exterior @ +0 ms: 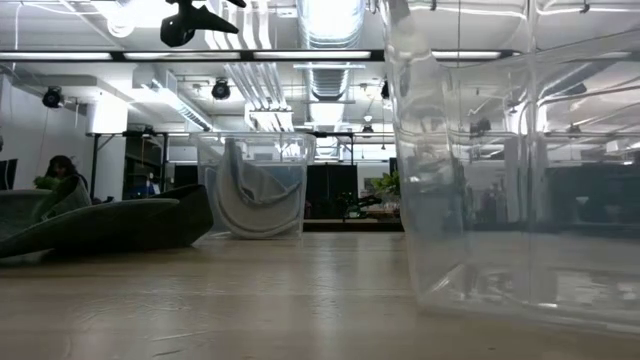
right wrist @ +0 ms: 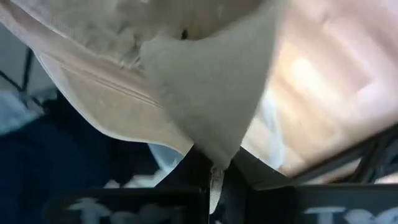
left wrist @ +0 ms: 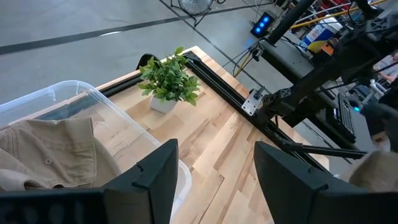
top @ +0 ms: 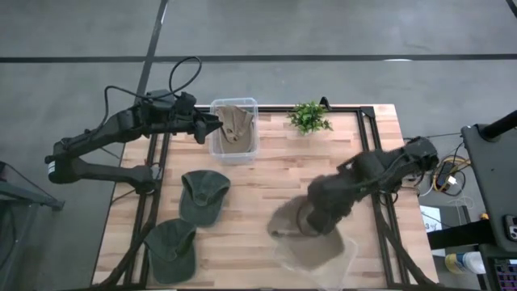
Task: Pick & Place hat
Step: Put the brown cap into the top transparent bin
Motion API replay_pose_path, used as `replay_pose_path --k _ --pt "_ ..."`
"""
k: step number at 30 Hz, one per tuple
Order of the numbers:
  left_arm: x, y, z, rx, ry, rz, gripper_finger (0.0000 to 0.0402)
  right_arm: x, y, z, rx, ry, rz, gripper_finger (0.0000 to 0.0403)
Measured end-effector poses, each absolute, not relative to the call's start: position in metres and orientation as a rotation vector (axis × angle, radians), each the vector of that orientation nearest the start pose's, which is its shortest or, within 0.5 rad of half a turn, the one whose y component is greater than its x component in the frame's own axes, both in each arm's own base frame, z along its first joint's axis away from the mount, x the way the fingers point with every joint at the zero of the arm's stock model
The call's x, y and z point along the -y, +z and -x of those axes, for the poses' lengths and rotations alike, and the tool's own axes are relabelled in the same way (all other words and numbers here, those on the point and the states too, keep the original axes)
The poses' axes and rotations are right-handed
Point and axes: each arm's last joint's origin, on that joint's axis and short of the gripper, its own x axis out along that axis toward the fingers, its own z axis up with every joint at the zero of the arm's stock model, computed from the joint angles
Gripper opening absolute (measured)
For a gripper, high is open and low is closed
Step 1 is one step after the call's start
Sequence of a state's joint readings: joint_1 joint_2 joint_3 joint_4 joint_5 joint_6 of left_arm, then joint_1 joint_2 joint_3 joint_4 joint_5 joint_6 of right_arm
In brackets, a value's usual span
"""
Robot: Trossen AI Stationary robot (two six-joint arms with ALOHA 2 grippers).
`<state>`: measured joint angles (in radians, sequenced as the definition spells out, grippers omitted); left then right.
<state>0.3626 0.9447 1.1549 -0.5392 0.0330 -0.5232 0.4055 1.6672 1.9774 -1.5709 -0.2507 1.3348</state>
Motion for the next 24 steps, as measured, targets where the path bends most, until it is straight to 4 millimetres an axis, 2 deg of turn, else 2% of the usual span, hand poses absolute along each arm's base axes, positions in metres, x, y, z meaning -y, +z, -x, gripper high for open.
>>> replay_pose_path --k 7,14,18,24 --pt "-0.064 0.396 -0.172 -0.232 0.404 0.576 0.0202 -0.074 0.424 -0.269 -1.133 -0.441 -0.939 0.0012" --pt "-0.064 0.399 -0.17 -0.209 0.398 0.567 0.0202 -0.02 0.439 -0.298 -0.824 -0.378 -0.942 0.0012" --pt "-0.061 0.408 -0.164 -0.136 0.375 0.525 0.0202 0.014 0.433 -0.319 -0.734 -0.421 -0.927 0.0012" --pt "-0.056 0.424 -0.149 -0.013 0.343 0.467 0.0202 0.059 0.411 -0.35 -0.701 -0.445 -0.905 0.0012"
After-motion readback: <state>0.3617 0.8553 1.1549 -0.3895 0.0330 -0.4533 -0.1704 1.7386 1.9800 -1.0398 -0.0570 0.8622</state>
